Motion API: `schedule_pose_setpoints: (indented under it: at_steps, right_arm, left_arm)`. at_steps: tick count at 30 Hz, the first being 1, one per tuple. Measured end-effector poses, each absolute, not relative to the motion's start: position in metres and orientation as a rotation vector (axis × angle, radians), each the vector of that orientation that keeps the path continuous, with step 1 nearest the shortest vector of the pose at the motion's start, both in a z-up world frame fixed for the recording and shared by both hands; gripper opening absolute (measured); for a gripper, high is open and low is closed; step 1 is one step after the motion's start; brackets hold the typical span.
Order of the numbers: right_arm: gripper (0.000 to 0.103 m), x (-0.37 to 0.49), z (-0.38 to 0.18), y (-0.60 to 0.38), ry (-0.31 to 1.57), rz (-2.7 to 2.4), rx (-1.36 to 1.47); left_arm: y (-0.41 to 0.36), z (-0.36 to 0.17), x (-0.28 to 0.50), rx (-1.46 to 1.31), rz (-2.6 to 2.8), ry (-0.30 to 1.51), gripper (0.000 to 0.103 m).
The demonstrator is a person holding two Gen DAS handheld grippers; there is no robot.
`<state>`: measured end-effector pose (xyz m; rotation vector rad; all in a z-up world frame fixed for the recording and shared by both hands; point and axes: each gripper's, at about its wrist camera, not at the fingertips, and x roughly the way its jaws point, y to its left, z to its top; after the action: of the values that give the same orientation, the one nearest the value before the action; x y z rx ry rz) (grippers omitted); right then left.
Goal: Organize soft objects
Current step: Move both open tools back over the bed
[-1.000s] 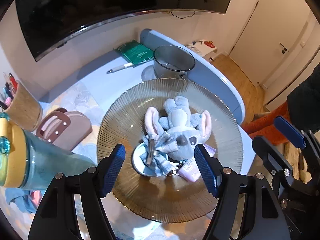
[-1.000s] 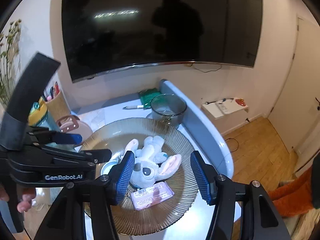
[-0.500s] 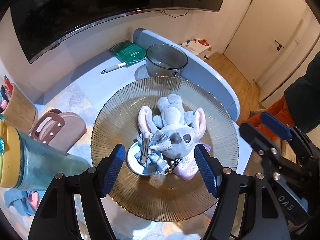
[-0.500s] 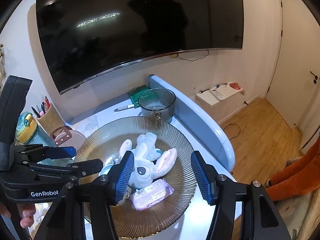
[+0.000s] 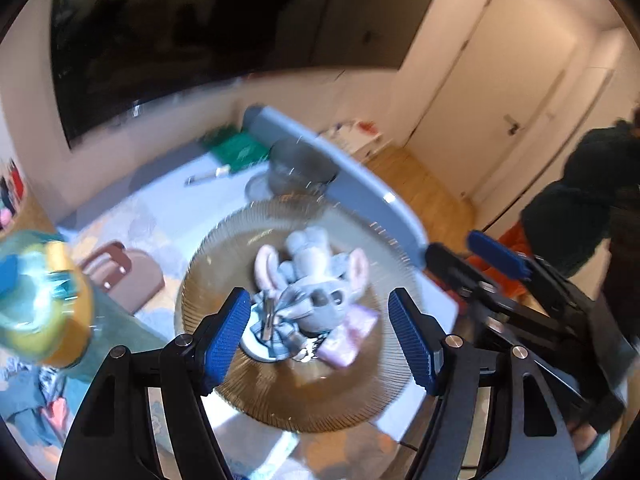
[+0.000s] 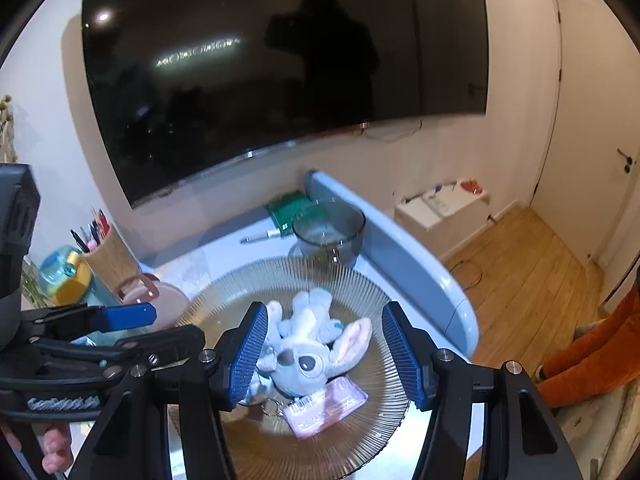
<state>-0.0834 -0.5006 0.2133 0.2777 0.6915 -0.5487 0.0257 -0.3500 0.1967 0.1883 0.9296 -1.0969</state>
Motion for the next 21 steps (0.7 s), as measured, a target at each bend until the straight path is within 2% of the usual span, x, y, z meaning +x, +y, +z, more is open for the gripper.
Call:
schedule_pose_setpoints:
  at_steps: [5, 9, 12, 14, 16, 21]
  right_arm:
    - [0.062, -0.077, 0.246, -0.468, 0.622, -0.539, 0.254]
    - [0.064, -0.072, 0.283, -0.422, 0.48, -0.47, 0.225]
    - [0.078, -0.072, 0.308, -0.383, 0.351, -0.367, 0.231]
    - [0.085, -0.068, 0.317, -0.356, 0.304, -0.271, 0.241]
    - [0.088, -0.056, 0.316, -0.326, 0.314, -0.175, 0.233]
    - [0.088, -0.011, 0.276, -0.246, 0.463, 0.034, 0.169]
  left_arm:
    - [-0.268, 0.243, 0.013, 0.113, -1.08, 0.777, 0.07]
    - [-0.163, 0.274, 0.015, 0.011, -0.931, 0.71, 0.072]
    - [-0.089, 0.281, 0.016, -0.001, -0.727, 0.669, 0.075]
    - [-0.042, 0.274, 0.017, 0.015, -0.569, 0.671, 0.075]
    - [-0.007, 0.26, 0.022, 0.009, -0.454, 0.708, 0.075]
    - [0.047, 0.203, 0.03, 0.009, -0.243, 0.792, 0.075]
